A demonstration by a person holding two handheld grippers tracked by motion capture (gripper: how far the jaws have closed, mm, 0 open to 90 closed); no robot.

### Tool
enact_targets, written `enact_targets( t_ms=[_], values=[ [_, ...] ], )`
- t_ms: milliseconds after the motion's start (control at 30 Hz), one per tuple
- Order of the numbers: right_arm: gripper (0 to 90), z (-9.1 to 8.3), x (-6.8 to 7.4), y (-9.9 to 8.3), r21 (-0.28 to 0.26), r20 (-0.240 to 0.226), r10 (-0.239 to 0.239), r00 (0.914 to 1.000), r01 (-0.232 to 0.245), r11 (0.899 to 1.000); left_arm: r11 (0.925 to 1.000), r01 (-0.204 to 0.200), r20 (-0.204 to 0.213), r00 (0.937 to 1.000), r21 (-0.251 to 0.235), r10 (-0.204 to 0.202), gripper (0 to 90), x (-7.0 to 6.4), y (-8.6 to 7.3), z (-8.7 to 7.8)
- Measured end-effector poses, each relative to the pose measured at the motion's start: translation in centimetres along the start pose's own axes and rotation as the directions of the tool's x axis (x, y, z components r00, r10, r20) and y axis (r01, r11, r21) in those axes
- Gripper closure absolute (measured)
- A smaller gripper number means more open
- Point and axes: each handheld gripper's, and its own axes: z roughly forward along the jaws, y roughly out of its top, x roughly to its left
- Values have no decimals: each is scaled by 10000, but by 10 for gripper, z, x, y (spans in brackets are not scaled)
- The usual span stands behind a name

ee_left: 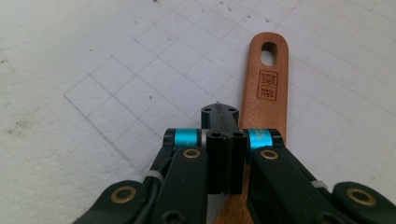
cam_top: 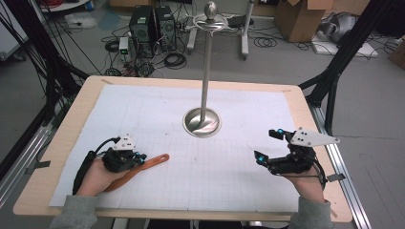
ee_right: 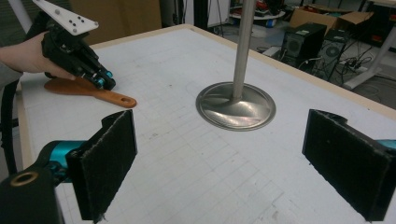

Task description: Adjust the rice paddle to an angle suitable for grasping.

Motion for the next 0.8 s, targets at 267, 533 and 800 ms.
enact_targets(
  t_ms=[267,533,800],
  values=[
    [88,-3,-2,0,-42,64,97,9999,-97,9999,9960,82,422,9991,-888,-45,827,0,6,-20],
    [87,-3,-2,1,-106,43,26,10000,-25,9999,9931,415,709,9969,-1093,-339,609,-6,11,-31],
    [88,-3,-2,0,-108,48,-13,10000,14,9999,9896,314,1150,9933,-1406,-151,134,-9,17,-31]
  ],
)
